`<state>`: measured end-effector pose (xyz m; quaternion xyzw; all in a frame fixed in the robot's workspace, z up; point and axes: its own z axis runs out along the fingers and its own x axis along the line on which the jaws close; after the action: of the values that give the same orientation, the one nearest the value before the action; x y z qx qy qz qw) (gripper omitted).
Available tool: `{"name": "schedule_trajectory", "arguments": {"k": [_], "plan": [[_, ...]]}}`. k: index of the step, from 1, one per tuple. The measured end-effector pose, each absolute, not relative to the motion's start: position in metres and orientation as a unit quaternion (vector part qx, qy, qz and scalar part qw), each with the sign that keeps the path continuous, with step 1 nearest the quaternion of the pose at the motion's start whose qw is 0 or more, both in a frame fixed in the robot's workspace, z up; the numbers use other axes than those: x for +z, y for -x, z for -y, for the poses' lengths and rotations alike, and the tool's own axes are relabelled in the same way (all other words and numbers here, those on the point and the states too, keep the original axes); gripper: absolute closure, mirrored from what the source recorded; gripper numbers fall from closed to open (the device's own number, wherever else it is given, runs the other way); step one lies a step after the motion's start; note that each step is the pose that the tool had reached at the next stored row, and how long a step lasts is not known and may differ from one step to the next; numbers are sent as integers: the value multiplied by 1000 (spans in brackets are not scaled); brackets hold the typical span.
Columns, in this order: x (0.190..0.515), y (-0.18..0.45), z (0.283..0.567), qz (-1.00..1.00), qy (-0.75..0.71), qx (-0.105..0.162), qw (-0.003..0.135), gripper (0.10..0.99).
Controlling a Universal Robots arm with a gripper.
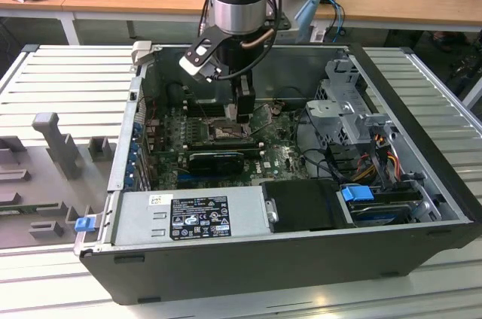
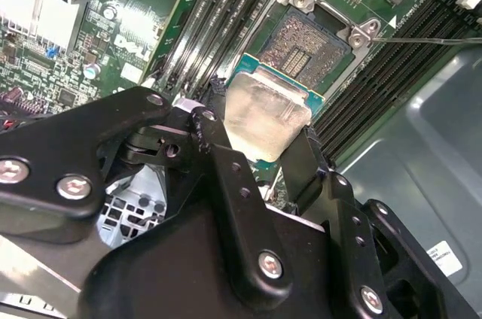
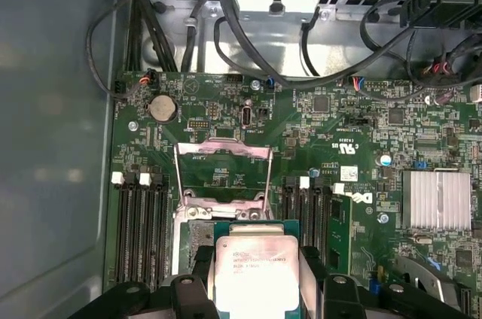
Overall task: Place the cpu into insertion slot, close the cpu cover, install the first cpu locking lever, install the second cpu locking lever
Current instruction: 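Place the cpu into insertion slot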
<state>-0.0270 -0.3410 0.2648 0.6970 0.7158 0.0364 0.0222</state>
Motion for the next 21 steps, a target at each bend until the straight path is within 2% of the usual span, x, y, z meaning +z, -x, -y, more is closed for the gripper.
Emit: {"name": "schedule_trajectory", "arguments": {"k": [21], "plan": [[257,27,339,-703,-710,36,22,553]]}}
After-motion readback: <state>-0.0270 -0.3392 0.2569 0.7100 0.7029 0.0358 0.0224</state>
